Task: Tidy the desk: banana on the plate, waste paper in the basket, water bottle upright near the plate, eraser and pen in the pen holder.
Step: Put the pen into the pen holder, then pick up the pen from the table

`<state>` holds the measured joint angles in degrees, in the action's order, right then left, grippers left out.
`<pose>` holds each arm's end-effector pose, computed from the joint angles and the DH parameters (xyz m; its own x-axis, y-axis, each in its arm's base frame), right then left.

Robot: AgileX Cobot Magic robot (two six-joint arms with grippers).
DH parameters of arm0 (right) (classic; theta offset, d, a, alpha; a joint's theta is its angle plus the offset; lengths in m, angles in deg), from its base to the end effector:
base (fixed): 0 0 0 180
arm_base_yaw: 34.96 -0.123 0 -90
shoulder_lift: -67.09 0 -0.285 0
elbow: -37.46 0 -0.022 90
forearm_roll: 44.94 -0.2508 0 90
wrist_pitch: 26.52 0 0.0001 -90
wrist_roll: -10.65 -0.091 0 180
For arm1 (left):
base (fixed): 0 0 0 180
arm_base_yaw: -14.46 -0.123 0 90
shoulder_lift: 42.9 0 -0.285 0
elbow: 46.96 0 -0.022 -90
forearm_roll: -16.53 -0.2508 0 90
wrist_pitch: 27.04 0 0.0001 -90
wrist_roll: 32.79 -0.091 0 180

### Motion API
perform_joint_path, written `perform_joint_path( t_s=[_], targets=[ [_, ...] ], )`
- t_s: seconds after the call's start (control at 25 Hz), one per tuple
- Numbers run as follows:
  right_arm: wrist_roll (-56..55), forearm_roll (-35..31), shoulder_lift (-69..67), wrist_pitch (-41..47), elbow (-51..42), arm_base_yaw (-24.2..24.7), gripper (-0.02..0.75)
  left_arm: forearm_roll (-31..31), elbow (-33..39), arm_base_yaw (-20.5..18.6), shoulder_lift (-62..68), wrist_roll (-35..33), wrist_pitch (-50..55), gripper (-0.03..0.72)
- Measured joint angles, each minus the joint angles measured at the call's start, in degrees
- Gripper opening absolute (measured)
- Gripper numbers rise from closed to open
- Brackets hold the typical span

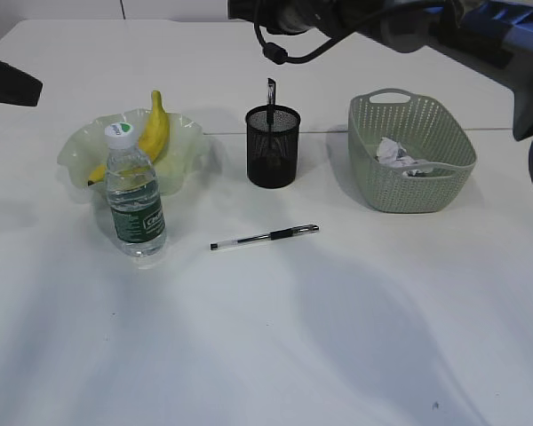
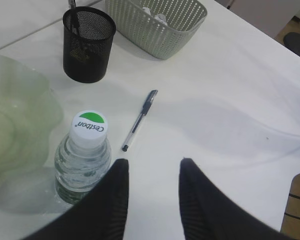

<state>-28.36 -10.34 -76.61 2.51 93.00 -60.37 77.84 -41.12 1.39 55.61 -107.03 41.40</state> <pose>0.5169 0.2177 0.2879 -0.3706 -0.0296 -0.9283 -0.1331 0.9909 0.0216 0.3215 -0.0016 0.3164 -0.5385 0.2594 -0.8017 0.7285 0.6215 -0.2882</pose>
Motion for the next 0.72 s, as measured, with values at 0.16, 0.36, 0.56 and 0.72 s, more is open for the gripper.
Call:
perform_joint_path(
  t_s=[0.16, 0.36, 0.56, 0.72],
  targets=[
    [0.0, 0.0, 0.0, 0.9, 0.0, 0.0, 0.021, 0.0, 0.0, 0.0, 0.0, 0.0, 0.0, 0.233],
    [-0.1, -1.0, 0.0, 6.0, 0.0, 0.0, 0.020, -0.1, 0.0, 0.0, 0.0, 0.0, 0.0, 0.233],
    [-0.1, -1.8, 0.7, 8.9, 0.0, 0.0, 0.020, -0.3, 0.0, 0.0, 0.0, 0.0, 0.0, 0.233],
    [-0.1, -4.7, 2.2, 11.4, 0.0, 0.0, 0.020, -0.3, 0.0, 0.0, 0.0, 0.0, 0.0, 0.233]
  ],
)
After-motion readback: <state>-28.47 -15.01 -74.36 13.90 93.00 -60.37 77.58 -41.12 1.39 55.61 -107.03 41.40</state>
